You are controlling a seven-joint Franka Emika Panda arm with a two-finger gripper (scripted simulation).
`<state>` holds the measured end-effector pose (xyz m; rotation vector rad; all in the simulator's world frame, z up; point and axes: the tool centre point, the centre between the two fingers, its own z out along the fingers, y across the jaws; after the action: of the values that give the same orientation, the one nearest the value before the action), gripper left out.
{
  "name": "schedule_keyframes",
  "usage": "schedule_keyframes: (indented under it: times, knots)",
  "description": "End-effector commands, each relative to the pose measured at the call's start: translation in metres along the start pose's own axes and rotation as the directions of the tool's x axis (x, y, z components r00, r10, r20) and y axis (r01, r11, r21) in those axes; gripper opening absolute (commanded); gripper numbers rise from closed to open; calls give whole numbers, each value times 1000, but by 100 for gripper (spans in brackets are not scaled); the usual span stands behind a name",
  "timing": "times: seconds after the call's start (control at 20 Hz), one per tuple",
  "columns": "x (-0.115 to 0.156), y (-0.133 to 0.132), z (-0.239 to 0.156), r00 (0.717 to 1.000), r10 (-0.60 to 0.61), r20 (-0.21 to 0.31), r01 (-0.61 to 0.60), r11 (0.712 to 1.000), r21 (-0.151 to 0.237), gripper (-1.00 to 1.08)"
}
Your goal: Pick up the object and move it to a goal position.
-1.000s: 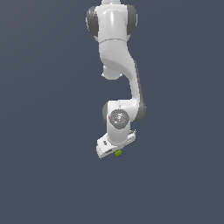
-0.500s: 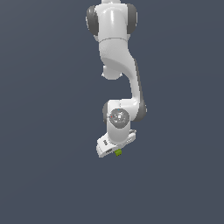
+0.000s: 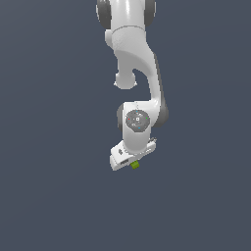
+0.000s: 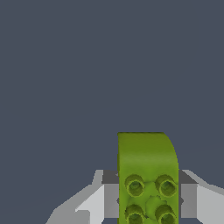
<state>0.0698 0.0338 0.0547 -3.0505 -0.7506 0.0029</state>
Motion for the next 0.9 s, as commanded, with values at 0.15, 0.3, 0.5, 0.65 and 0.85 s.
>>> schedule_keyframes:
  times: [0.15, 0.3, 0.5, 0.65, 0.85]
  knots:
    - [-6, -15, -45, 1000, 0, -1, 0, 1000, -1, -100]
    - [-10, -26, -76, 1000, -1, -1, 1, 1000, -2, -100]
    - [-17, -41, -121, 1000, -1, -1, 1, 1000, -2, -100]
    - [-21, -53, -156, 1000, -1, -1, 1, 1000, -2, -100]
    - [-27, -68, -203, 1000, -1, -1, 1, 1000, -2, -100]
